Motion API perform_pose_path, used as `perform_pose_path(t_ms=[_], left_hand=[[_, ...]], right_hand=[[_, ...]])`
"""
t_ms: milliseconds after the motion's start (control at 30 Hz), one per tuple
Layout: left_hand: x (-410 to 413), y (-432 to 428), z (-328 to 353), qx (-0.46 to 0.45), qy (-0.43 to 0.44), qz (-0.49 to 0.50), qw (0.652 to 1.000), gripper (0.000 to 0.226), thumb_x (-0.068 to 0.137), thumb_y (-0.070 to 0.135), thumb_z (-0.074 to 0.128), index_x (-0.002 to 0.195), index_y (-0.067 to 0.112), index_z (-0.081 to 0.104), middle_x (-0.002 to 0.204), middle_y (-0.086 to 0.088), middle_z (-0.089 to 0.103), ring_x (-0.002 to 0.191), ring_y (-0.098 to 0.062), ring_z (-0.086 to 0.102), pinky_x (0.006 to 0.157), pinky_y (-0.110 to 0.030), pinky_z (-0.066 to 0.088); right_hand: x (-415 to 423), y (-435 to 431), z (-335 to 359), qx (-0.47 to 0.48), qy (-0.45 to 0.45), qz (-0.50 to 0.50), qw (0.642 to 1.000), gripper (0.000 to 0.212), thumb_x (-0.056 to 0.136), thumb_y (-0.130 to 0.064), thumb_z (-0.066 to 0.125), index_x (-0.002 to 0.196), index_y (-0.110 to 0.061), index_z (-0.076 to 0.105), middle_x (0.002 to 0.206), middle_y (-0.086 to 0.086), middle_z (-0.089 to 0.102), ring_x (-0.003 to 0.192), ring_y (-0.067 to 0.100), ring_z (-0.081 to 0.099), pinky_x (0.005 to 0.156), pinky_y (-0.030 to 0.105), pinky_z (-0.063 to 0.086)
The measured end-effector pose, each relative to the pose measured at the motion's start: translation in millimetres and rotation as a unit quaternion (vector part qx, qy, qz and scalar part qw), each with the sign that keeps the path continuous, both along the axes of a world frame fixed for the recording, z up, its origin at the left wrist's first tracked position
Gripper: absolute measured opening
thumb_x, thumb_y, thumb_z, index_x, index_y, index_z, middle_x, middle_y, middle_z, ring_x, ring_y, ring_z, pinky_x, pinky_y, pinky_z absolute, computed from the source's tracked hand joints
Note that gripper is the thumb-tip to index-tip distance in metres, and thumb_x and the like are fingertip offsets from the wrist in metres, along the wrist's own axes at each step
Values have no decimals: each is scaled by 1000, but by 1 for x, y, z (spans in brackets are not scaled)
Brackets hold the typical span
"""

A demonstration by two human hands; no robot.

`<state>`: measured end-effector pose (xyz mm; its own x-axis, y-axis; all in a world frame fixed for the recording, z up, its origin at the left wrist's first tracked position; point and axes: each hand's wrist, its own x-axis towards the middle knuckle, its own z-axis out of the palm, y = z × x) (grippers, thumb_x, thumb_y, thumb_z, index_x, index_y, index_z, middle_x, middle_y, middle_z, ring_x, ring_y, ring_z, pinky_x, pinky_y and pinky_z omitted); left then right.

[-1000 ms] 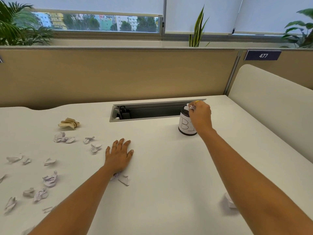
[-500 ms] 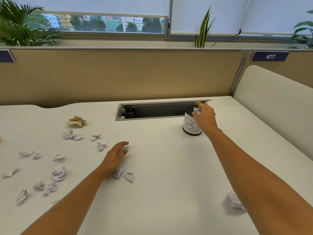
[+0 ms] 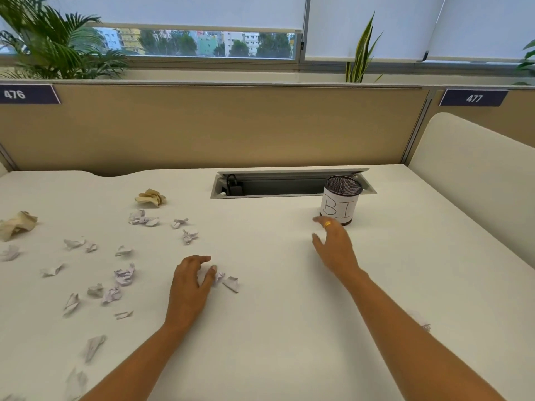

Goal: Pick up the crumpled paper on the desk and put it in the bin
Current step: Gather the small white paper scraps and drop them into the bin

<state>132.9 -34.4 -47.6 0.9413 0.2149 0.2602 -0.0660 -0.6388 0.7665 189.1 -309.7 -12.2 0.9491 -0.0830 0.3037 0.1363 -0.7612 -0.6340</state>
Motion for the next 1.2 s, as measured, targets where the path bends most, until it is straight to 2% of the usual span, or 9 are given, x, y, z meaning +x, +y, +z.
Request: perform_pose_path(t_ms=[167, 267, 367, 500, 700, 833, 967, 1067, 1200], left_hand=[[-19, -10, 1, 80, 22, -57, 995, 60, 72, 51, 68, 123, 23, 53, 110, 4, 54, 99, -10, 42, 88, -24, 34], [-18, -14, 1, 144, 36, -77, 986, 77, 61, 70, 42, 127, 30, 49, 109, 5, 54, 99, -14, 45, 87, -25, 36], [-17, -20, 0, 162, 38, -86, 982, 66, 71, 63, 41, 128, 31, 48, 111, 2, 56, 105, -21, 49, 89, -30, 41], [-14, -30, 1, 194, 32, -105, 975, 39, 90, 33, 53, 128, 30, 49, 112, -3, 55, 108, -24, 49, 90, -32, 42], [-3, -35, 13, 193, 78, -136, 968, 63, 86, 34, 58, 140, 36, 25, 123, -5, 45, 113, -23, 47, 91, -31, 44], [12, -38, 29, 247, 166, -185, 937, 71, 83, 32, 62, 142, 33, 22, 137, -8, 34, 123, -29, 41, 101, -31, 36], [20, -42, 37, 261, 208, -212, 918, 60, 84, 30, 62, 138, 31, 35, 131, -10, 41, 119, -28, 45, 97, -27, 35], [17, -48, 38, 241, 189, -207, 929, 38, 86, 25, 60, 124, 27, 54, 113, -7, 46, 111, -25, 51, 81, -21, 34], [15, -59, 40, 216, 164, -184, 945, 24, 90, 19, 53, 111, 16, 65, 93, -3, 49, 104, -22, 56, 74, -18, 30]], right_hand=[[-34, -2, -31, -26, 52, -10, 998, 48, 92, -13, 51, 137, -12, 38, 144, 7, 39, 136, 21, 30, 110, 30, 28], [-40, -3, -34, -50, 54, -26, 997, 44, 94, -16, 47, 137, -11, 39, 143, 7, 41, 136, 21, 32, 111, 31, 29], [-46, 0, -35, -76, 45, -37, 995, 42, 95, -17, 44, 136, -9, 41, 141, 8, 45, 133, 22, 37, 110, 30, 30], [-48, 2, -36, -87, 38, -41, 995, 40, 94, -16, 45, 133, -6, 45, 137, 10, 50, 131, 23, 41, 110, 31, 31], [-48, 3, -37, -103, 26, -46, 993, 37, 93, -15, 45, 126, -1, 51, 132, 13, 55, 125, 28, 46, 107, 34, 35], [-48, 6, -35, -111, 20, -51, 992, 34, 90, -13, 47, 120, 2, 55, 123, 16, 60, 118, 33, 52, 100, 39, 41], [-48, 7, -34, -114, 11, -54, 992, 31, 87, -10, 51, 115, 3, 58, 114, 18, 64, 110, 36, 56, 95, 41, 45], [-49, 7, -33, -117, 7, -54, 992, 29, 88, -10, 51, 114, 2, 58, 112, 18, 64, 108, 35, 56, 93, 40, 45], [-49, 7, -32, -121, 8, -53, 991, 28, 89, -10, 48, 112, 1, 58, 110, 17, 63, 106, 33, 55, 92, 39, 44]])
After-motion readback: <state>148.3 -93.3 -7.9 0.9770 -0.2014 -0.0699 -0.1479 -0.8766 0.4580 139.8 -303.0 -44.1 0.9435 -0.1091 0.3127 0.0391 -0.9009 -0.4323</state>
